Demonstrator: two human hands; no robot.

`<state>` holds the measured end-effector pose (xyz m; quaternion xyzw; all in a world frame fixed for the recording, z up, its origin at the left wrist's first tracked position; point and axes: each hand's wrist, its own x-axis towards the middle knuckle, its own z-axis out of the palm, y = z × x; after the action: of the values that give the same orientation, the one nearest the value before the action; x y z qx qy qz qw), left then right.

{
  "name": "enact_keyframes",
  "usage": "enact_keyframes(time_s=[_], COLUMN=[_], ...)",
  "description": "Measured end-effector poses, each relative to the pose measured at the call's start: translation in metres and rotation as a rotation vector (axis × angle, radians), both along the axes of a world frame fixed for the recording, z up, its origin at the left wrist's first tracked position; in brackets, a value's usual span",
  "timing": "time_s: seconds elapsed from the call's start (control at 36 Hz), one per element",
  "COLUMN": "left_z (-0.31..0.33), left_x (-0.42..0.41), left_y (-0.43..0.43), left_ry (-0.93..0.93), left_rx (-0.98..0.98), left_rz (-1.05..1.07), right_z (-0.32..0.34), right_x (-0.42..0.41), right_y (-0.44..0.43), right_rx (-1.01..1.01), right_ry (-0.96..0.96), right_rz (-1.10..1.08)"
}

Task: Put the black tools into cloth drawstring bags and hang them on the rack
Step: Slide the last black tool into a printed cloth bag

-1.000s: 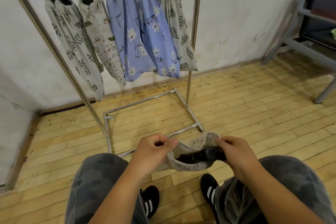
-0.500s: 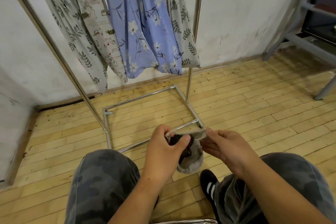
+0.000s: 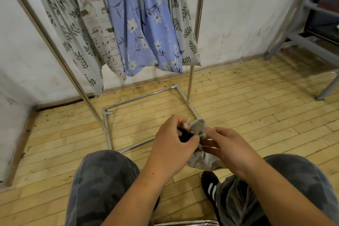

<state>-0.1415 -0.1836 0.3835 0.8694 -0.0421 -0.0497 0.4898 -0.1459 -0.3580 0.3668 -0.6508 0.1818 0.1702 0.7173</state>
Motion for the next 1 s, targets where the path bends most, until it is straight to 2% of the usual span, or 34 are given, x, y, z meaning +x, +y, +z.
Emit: enact_keyframes(time_s=[0.14, 0.25, 0.33, 0.39, 0.5, 0.64, 0.72, 0.81, 0.86, 0.94, 1.0], left_z=[0.0, 0.004, 0.006, 0.01, 0.027, 0.038, 0.047, 0.055, 0.06, 0.067, 0.07], left_x=[0.005, 0.009, 0.013, 0.019, 0.031, 0.033, 0.03, 0.03, 0.029, 0.026, 0.023], left_y=[-0.003, -0.007, -0.008, -0.006, 0.004, 0.007, 0.003, 0.002, 0.002, 0.001, 0.0], left_ry=[-0.224, -0.353, -0.355, -0.303, -0.091, 0.141, 0.261, 0.276, 0.281, 0.301, 0.296], left_rx=[0.422, 0.597, 0.673, 0.615, 0.271, 0.113, 0.089, 0.075, 0.055, 0.027, 0.022], left_rz=[-0.15, -0.143, -0.171, -0.187, -0.175, -0.124, -0.126, -0.106, -0.089, -0.062, -0.055], right_z=[0.007, 0.01, 0.011, 0.013, 0.013, 0.007, 0.005, 0.006, 0.008, 0.01, 0.009], right_x=[0.001, -0.001, -0.001, -0.001, -0.003, -0.013, -0.016, -0.016, -0.013, -0.009, -0.006], right_y=[-0.003, -0.001, 0.003, 0.004, 0.004, 0.016, 0.025, 0.033, 0.036, 0.043, 0.047], right_rx=[-0.112, -0.145, -0.179, -0.183, -0.247, -0.288, -0.524, -0.726, -0.656, -0.338, -0.214], right_ry=[-0.059, -0.11, -0.148, -0.159, -0.179, -0.276, -0.39, -0.427, -0.399, -0.288, -0.233], right_rz=[0.064, 0.099, 0.119, 0.079, 0.053, 0.174, 0.287, 0.305, 0.296, 0.308, 0.285])
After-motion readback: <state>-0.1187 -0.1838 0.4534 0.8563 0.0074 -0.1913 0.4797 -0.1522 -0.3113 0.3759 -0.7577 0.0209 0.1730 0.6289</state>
